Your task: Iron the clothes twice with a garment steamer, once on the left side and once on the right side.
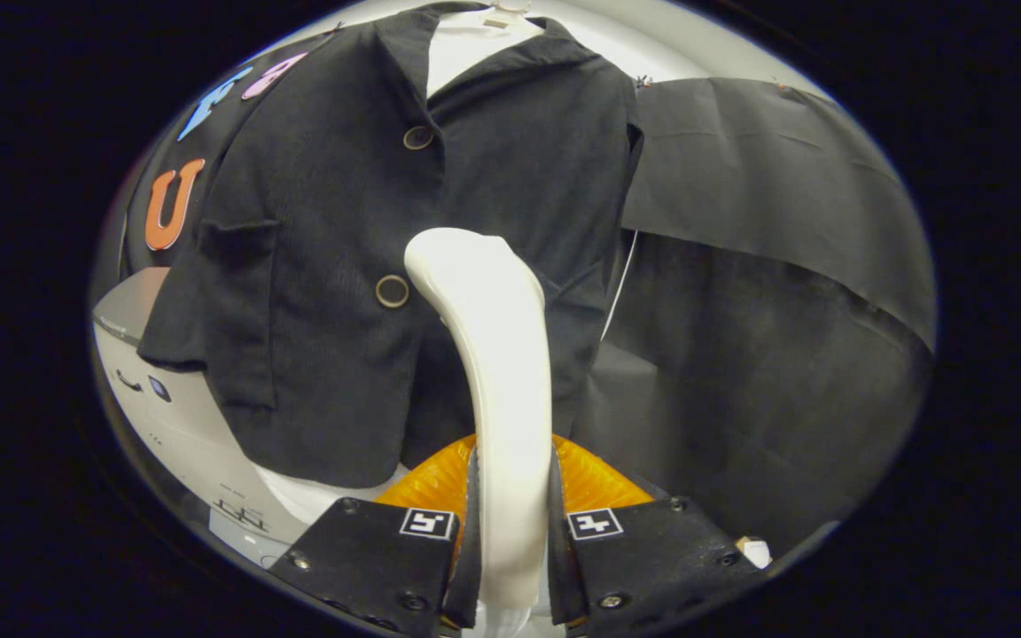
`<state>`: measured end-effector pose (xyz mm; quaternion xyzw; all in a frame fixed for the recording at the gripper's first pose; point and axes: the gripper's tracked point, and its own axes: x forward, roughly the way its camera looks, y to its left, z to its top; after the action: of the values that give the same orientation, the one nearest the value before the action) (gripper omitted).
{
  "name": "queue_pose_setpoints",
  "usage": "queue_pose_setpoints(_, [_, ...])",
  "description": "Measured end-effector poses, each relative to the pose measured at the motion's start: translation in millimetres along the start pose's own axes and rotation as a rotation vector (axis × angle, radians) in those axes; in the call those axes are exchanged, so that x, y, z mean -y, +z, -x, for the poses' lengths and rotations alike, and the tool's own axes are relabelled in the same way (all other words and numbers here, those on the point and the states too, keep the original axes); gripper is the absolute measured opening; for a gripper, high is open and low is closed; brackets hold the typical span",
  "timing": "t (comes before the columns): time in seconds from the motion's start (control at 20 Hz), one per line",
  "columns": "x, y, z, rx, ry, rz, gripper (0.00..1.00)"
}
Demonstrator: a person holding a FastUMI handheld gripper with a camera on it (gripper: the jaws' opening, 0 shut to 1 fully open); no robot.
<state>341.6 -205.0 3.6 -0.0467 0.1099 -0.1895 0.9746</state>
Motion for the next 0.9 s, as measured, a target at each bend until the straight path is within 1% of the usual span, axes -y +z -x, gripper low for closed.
queue_pose_setpoints(0.25, [7.6,18.2,-15.2,-0.060,0.018,-0.010,0.33])
queue_pose_setpoints(0.4, [10.3,17.0,-26.5,-0.093,0.026,-0.026,0.33])
queue_pose_setpoints(0.6, [10.4,7.6,-28.6,-0.118,0.035,-0.047,0.33])
queue_pose_setpoints(0.9, [7.8,10.6,-21.5,-0.140,0.054,-0.096,0.33])
